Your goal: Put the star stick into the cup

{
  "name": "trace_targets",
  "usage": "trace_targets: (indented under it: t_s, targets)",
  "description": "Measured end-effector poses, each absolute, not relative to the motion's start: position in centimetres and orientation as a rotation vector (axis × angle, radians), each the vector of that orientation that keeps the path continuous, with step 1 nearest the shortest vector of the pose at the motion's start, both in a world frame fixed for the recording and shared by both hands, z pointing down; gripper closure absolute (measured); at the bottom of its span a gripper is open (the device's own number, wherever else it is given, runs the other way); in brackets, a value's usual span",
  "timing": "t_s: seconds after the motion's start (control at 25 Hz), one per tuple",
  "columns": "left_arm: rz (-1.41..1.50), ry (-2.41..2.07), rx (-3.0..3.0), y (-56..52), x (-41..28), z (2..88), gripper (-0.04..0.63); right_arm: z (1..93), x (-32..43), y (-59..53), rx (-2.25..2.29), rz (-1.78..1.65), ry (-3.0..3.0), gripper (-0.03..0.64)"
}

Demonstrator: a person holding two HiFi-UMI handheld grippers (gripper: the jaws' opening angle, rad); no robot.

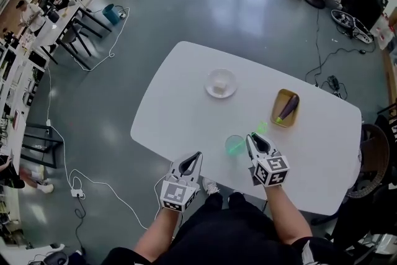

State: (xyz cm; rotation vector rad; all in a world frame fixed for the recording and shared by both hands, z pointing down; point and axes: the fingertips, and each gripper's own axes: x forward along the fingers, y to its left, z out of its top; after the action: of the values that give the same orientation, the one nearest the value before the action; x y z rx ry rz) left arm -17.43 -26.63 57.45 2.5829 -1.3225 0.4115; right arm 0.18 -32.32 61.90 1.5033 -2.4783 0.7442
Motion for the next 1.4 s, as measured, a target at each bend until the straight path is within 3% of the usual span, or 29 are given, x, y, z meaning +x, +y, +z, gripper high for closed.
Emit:
trace_targets:
  t_s: [0.48,0.8,1.4]
  targets:
    - [0.374,-1.292,2.622,-27.1,-15.8,56.4,0.586,57.7,2.7,-29.6,1.515,0.621,-2.507,0.537]
    - [0.334,-1.249,2.694,-28.0,-13.3,54.1,0.586,50.8,2.7,-27.7,1.518,0.361,-2.591,0.611]
    - [0.2,-1.211,2.819,-29.2,-10.1,48.5,0.586,44.6,1.9,-27.2,1.529,0.076,-2.649,0.614]
